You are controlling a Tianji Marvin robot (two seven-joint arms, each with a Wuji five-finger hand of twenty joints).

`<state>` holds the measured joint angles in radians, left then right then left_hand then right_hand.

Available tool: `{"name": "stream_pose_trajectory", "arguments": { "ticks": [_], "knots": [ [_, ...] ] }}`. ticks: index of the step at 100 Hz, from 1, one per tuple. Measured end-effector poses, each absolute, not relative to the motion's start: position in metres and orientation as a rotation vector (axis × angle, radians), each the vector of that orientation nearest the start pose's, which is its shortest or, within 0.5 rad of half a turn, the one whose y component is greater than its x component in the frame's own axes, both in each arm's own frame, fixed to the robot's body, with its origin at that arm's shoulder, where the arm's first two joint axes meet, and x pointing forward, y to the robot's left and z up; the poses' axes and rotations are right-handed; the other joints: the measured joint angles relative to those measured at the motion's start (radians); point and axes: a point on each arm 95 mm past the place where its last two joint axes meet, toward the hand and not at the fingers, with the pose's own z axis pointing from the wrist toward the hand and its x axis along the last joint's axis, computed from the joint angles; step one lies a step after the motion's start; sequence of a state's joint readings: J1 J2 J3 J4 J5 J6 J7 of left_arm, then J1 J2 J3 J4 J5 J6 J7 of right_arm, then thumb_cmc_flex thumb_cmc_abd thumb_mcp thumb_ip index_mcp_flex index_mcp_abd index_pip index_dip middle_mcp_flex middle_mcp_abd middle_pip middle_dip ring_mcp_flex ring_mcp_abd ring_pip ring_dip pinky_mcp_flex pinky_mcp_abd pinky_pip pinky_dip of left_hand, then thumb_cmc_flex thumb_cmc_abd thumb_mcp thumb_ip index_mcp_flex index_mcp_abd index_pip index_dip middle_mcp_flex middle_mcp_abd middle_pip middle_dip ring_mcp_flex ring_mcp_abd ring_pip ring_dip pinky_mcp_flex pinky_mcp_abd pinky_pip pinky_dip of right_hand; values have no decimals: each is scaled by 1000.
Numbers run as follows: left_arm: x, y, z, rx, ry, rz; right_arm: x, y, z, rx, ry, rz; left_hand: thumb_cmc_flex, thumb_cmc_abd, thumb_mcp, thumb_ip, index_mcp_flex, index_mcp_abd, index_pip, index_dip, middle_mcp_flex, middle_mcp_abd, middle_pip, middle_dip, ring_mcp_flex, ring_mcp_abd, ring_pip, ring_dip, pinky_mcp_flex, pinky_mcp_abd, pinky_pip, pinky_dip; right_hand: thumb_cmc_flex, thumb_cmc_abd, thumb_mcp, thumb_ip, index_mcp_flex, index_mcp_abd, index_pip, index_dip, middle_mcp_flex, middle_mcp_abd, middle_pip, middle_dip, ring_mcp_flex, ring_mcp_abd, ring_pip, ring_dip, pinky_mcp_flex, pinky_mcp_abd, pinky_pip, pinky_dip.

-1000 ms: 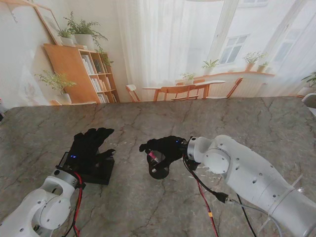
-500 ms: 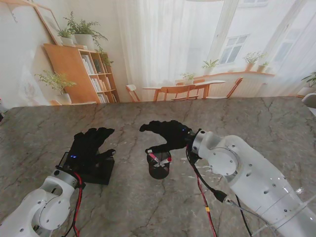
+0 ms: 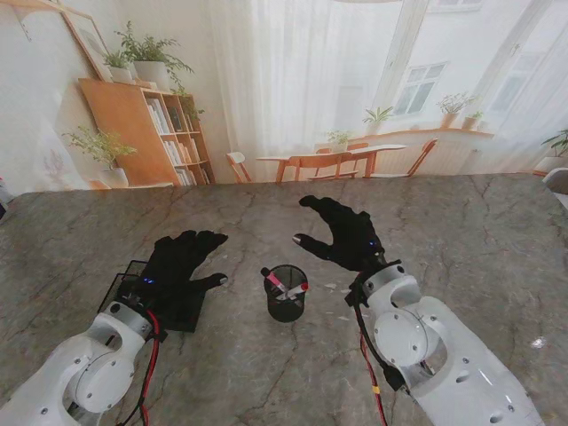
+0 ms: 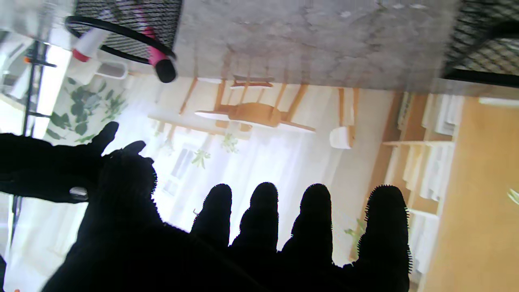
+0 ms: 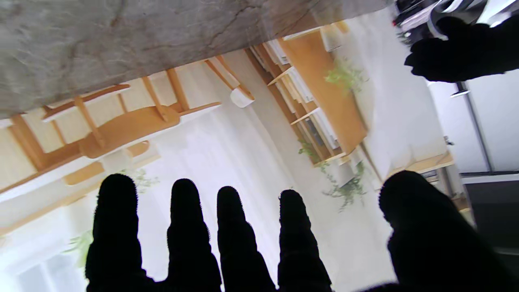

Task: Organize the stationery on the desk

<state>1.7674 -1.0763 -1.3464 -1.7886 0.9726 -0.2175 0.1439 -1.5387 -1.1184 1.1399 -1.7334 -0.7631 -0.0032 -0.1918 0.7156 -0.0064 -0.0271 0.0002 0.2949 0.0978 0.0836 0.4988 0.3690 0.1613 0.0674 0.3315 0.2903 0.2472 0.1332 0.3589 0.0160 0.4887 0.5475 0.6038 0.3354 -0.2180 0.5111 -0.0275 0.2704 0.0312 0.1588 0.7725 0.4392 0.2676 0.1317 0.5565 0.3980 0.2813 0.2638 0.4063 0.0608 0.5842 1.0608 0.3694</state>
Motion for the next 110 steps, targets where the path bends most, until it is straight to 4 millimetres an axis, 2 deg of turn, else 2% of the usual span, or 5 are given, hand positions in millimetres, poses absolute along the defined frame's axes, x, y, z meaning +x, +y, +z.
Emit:
{"name": "stream_pose_trajectory", "arguments": {
  "ticks": [20,40,52,95,110],
  "knots": [
    [360,-22,-277,-1056,1563,-1841,387,40,-284,1312,1144,1805,-49,-1,-8,0,-52,24,-31,-17,-52,23,-15,-7,-54,23,-28,-27,-13,15,-37,-17,2,0,0,0,11,0,5,-2,13,0,0,0,0,0,-10,0,-13,-14,-16,-12],
    [375,-59,-267,-984,1749,-1911,384,28,-290,1315,1115,1779,-60,-5,-8,0,-52,26,-31,-17,-67,24,-16,-15,-53,34,-26,-37,-13,36,-42,-27,11,0,0,0,11,0,11,-2,14,0,0,0,0,-1,-10,0,-14,-16,-17,-13],
    [386,-78,-274,-909,1911,-1894,382,18,-289,1248,1114,1743,-60,-26,-10,0,-52,4,-29,-17,-70,12,-16,-16,-53,32,-26,-37,-13,38,-45,-27,11,0,-12,0,11,-1,12,-2,15,0,0,0,0,-5,-10,0,-14,-17,-17,-13],
    [414,-101,-302,-818,2160,-1761,358,-14,-283,1190,945,1715,-60,-26,-10,0,-62,4,-28,-16,-82,14,-16,-16,-53,33,-26,-38,-21,51,-45,-50,21,0,-13,0,22,-2,25,-13,26,0,0,0,0,-8,-10,0,-14,-25,-17,-13],
    [424,-106,-312,-693,2251,-1682,357,-15,-284,1191,941,1718,-59,-26,-10,0,-103,9,-30,-18,-166,19,-29,-16,-153,46,-30,-48,-60,53,-46,-77,21,0,-14,0,34,-3,33,-14,38,0,0,0,0,-8,-10,0,-14,-25,-17,-13]
  ]
}}
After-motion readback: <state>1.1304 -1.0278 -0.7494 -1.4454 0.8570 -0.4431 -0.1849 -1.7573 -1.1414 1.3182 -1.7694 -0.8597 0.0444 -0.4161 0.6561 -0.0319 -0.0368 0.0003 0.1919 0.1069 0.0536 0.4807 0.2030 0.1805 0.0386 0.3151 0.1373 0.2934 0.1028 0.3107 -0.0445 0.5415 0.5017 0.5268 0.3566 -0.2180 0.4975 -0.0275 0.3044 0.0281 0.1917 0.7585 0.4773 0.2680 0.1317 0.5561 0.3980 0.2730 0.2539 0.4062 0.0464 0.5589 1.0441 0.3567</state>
